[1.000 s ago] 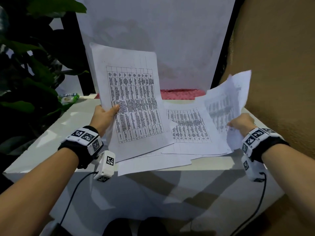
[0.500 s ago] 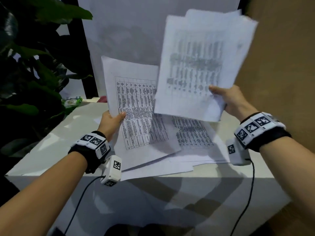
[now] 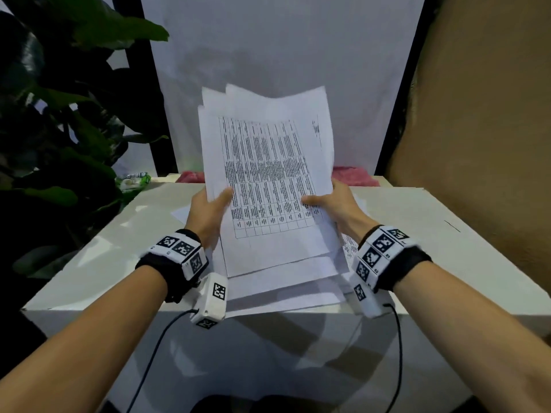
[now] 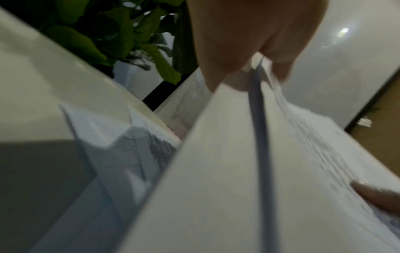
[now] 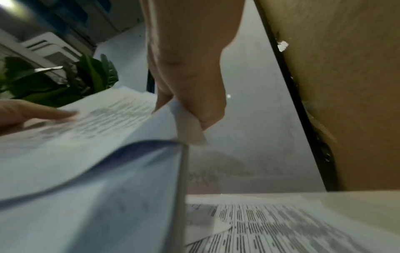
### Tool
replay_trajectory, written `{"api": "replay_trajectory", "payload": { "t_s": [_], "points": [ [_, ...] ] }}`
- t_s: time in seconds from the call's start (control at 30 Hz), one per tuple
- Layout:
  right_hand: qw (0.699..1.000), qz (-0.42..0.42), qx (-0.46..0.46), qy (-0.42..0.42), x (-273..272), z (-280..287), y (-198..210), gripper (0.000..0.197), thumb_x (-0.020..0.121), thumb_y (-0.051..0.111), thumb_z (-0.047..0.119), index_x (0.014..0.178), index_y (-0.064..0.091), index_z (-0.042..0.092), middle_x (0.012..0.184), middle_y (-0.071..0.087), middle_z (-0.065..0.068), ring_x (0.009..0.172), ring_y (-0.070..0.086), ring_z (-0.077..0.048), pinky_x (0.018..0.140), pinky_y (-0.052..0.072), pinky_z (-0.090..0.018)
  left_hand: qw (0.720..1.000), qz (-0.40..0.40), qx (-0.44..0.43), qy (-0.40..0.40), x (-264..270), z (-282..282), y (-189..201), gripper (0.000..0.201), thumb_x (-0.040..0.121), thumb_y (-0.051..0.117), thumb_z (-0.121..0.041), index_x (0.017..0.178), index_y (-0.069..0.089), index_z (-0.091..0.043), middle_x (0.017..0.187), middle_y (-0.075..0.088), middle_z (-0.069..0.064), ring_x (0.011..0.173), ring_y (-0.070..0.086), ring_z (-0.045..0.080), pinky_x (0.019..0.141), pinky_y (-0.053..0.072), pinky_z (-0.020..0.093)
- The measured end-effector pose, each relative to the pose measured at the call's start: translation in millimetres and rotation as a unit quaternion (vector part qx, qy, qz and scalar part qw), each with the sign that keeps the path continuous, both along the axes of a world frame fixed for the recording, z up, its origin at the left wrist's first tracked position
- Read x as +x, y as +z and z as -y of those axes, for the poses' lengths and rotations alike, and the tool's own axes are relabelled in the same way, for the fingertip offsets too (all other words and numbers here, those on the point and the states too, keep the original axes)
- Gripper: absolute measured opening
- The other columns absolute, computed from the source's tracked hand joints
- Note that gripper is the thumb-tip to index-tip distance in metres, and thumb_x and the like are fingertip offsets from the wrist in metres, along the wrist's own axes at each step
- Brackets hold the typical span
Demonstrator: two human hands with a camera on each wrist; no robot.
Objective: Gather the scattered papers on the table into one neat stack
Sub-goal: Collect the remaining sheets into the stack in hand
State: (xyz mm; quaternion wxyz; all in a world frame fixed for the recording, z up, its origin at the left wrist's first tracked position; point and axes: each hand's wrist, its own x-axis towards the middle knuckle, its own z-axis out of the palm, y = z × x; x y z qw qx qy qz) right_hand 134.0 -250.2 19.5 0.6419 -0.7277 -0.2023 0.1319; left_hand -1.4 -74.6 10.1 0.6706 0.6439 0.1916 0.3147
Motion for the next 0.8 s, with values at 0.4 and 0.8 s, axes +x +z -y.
{"api": "replay_trajectory", "payload": {
  "t_s": [0.4,0.8],
  "points": [
    [0.991,0.106,0.077,-0.034,-3,-3,35,0.102,0.058,0.081,0.050,0.137,0.034,0.006,0.138,0.048,-0.014,0.125,0.049,-0.026,0.107,0.040,-0.039,0.994,0.045,0.096,0.026,7,-1,18,0.033,0.075,0.076,-0.033,0.099,0.058,-0.021,0.094,0.063,-0.004,0.088,0.061,0.009,0.092,0.049,0.033],
    [0.997,0.061,0.036,0.028,-2,0,43,0.054,0.071,0.075,0.009,0.118,0.052,-0.006,0.118,0.061,-0.022,0.110,0.059,-0.031,0.101,0.047,-0.040,0.995,0.030,0.091,-0.018,10,4,32,0.010,0.084,0.067,-0.014,0.082,0.058,-0.018,0.084,0.062,0.002,0.079,0.060,0.018,0.083,0.051,0.031]
  ]
}}
